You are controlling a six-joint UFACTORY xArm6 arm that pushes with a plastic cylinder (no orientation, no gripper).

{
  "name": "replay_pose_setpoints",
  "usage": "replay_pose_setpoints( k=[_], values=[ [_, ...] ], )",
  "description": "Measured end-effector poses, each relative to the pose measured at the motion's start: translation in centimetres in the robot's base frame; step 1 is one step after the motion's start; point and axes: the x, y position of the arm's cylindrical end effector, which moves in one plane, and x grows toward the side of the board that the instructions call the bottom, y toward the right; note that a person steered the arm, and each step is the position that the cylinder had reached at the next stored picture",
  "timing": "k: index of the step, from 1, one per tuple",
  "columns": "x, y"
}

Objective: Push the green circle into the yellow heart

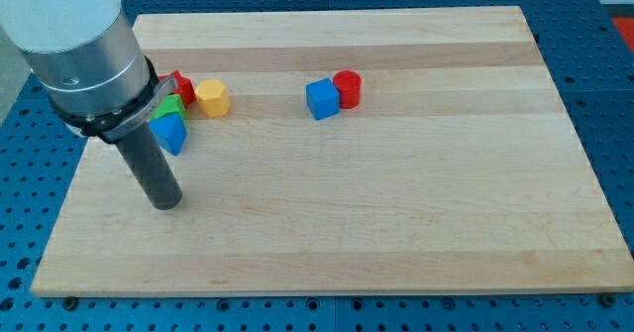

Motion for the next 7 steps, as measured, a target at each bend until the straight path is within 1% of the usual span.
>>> replay_pose_setpoints(
  k=[2,3,4,5,6,7],
  values=[
    [0.2,0.0],
    [-0.4,-1.0],
    [-2.0,-5.2],
    [-2.0,-6.1],
    [-3.0,-6.2],
    [-5.1,-6.2]
  ],
)
